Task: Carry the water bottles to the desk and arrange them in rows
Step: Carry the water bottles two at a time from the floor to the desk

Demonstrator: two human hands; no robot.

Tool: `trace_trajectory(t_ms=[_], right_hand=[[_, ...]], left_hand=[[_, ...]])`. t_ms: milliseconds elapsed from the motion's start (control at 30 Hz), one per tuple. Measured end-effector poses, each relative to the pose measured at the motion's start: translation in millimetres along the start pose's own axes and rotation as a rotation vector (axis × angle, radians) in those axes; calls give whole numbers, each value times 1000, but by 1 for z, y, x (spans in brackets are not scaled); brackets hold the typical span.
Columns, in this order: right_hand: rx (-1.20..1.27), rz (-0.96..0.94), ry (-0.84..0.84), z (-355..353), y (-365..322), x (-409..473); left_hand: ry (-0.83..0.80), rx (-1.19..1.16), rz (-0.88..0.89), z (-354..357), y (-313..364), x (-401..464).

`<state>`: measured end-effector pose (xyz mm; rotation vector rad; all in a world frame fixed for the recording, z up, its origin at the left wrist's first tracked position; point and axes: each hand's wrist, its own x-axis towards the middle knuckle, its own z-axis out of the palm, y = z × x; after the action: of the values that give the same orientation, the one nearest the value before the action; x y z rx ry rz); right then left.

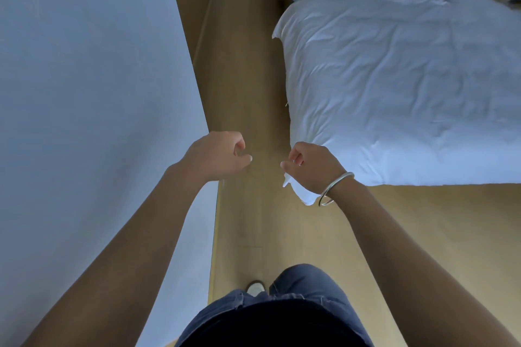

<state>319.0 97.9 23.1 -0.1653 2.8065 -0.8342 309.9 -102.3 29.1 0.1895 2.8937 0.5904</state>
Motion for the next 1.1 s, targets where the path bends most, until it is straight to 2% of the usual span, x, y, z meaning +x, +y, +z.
trace_trajectory(t_ms=[367,800,1100], right_hand=[[20,-27,-84,-14,9,129],[-33,-122,-56,-120,46,380],[-44,-128,-193,-122,52,505]], left_hand=[[-40,4,-62,-17,-16,111],[40,-56,-125,-74,7,345],[-22,-69,-227,-90,-24,447]])
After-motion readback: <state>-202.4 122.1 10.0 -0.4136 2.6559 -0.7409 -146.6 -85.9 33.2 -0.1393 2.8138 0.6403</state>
